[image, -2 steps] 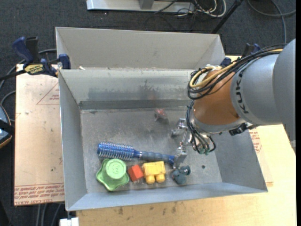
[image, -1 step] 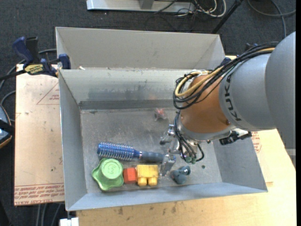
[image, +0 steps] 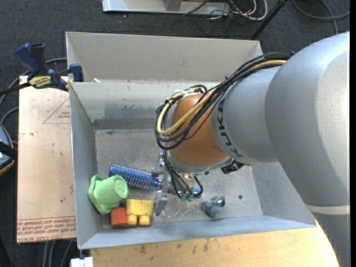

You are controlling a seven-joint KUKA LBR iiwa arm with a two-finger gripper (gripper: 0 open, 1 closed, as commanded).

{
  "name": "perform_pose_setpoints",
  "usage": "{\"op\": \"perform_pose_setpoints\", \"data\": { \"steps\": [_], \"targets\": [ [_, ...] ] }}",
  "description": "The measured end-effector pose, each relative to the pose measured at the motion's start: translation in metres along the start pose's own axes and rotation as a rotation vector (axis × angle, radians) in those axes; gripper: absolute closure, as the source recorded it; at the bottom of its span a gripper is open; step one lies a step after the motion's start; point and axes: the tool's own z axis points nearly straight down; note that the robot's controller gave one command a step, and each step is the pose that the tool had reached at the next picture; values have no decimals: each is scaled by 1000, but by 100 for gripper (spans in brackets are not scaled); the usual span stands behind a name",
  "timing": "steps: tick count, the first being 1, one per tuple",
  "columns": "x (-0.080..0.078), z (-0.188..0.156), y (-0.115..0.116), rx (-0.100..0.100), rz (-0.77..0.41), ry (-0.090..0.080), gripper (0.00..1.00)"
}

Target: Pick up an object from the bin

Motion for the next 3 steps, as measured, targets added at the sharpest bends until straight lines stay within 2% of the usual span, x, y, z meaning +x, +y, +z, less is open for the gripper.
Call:
{"op": "perform_pose_setpoints", "data": {
  "steps": [1, 2, 3],
  "targets": [
    [-32, 30, 23, 5, -28, 1, 0],
    [-33, 28, 24, 4, -30, 0, 0],
    [-36, 24, 26, -1, -30, -11, 100]
  ]
}}
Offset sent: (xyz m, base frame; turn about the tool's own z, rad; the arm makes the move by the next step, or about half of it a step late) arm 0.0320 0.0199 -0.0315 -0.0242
